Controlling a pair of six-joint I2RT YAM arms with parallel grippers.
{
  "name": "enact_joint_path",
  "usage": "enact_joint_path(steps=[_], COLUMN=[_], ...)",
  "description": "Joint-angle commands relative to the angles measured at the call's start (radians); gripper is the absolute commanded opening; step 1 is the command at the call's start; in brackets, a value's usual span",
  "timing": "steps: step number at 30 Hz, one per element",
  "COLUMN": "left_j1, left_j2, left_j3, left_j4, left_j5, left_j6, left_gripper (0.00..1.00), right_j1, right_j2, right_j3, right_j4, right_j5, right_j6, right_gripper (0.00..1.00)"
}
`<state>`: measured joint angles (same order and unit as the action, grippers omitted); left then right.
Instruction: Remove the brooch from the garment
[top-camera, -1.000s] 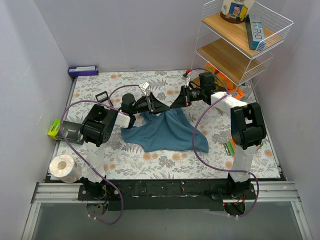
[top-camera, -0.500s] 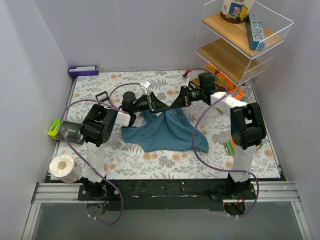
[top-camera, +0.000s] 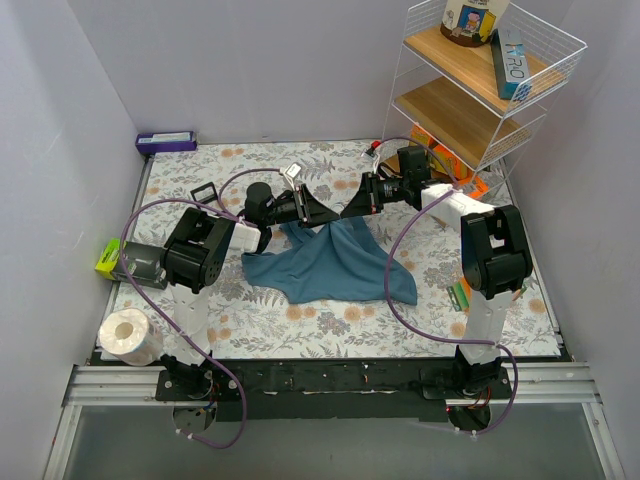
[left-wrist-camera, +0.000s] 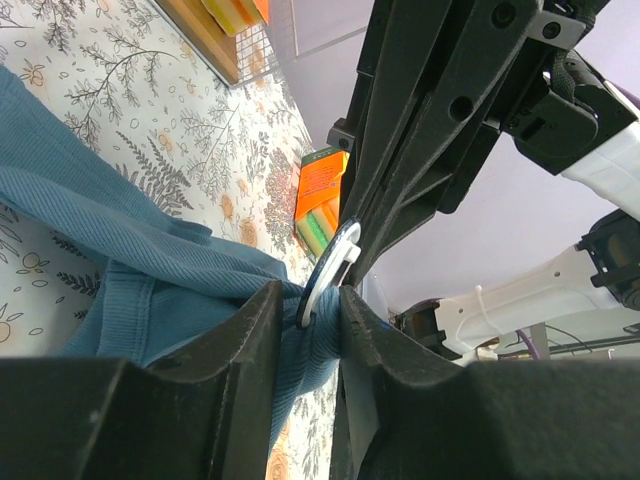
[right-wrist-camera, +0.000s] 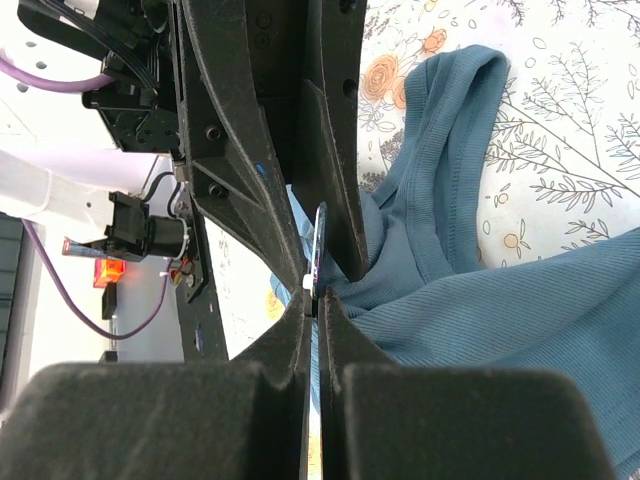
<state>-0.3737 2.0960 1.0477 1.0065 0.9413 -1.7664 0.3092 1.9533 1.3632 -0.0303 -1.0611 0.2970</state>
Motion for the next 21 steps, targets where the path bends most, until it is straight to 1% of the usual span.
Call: enact_joint_path(steps=[1,4,9,11,15,19,21], left_j1=[0.013,0.015,0.013,0.013,0.015,0.013,0.013], left_j2=[-0.039,-0.031,-0.017,-0.013,-0.008,-0.004,-0.001], left_j3=[0.021,0.028,0.047,0.063,0.067,0.077,0.095], left_j4=[-0.052,-0.06,-0.068,-0.095,-0.158,-0.221,-0.259], left_j5=[-0.052,-0.056,-0.059,-0.059,-0.082,-0.104,-0.108], left_j6=[-0.01,-0.019,-0.025,-0.018,-0.008,0.013,0.025], left_gripper=[0.27,0.27,0.26,0.25,0.2,0.11,0.11], right_j1=[0.01,0.019,0.042,0.051,0.068,0.093,0.111], right_j2=[-0.02,-0.027,-0.03,-0.031,-0.034,-0.05,-0.056], right_j3=[0.007,0.007,0.024,0.033,0.051,0.073,0.083], right_j4=[-0.003,-0.008,-0.06,-0.081,-0.123,-0.18,-0.213], right_j5=[-0.036,-0.039,-0.028,-0.028,-0.016,0.001,0.018], right_j6=[-0.022,-0.032,-0.099,-0.125,-0.177,-0.251,-0.294], right_gripper=[0.01,0.01,0.01,0.01,0.01,0.01,0.01])
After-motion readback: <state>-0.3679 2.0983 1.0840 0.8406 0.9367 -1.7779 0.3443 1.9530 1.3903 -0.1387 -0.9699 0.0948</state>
